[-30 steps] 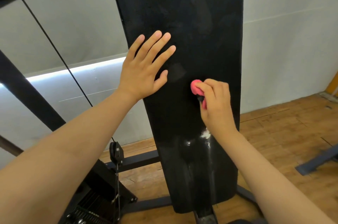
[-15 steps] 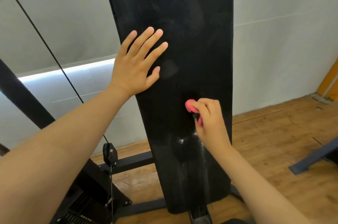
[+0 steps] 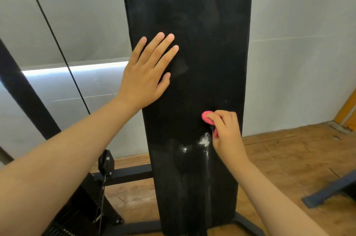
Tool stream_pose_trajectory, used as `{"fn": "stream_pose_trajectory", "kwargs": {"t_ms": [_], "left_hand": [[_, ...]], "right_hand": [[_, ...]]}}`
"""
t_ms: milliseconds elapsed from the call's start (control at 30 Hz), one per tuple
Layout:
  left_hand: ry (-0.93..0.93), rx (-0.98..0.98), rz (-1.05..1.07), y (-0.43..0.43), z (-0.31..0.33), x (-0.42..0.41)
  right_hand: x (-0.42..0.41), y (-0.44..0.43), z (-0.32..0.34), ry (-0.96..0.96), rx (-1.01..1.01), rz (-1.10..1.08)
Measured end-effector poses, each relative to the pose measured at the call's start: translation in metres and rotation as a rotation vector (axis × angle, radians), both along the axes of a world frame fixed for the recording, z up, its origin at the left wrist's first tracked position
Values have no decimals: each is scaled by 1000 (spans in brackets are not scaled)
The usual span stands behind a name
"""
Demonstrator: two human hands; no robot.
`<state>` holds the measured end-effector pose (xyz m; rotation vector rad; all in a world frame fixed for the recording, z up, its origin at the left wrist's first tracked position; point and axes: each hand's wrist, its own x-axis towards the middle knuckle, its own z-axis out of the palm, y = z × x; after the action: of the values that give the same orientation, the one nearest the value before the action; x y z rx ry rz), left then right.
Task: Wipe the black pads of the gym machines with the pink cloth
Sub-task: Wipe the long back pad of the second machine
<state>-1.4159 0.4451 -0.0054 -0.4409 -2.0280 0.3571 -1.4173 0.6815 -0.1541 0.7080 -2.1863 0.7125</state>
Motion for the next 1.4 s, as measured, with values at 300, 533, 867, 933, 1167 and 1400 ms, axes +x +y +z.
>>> {"fn": "stream_pose_trajectory", "kwargs": {"t_ms": [300, 533, 867, 933, 1167, 1400], "left_hand": [[-108, -124, 78, 22, -73, 9], [-78, -116, 80, 22, -74, 8], [-64, -118, 98, 22, -76, 6], [-52, -118, 102, 23, -77, 6], [-48, -122, 120, 24, -78, 7], [-43, -124, 122, 23, -78, 7]], "right_hand": [[4, 31, 29, 20, -176, 51], [-38, 22, 45, 140, -105, -9], [6, 42, -53, -40, -55, 64], [3, 39, -22, -12, -179, 70], [-49, 6, 82, 209, -281, 51], [-29, 18, 1, 173, -79, 97]]}}
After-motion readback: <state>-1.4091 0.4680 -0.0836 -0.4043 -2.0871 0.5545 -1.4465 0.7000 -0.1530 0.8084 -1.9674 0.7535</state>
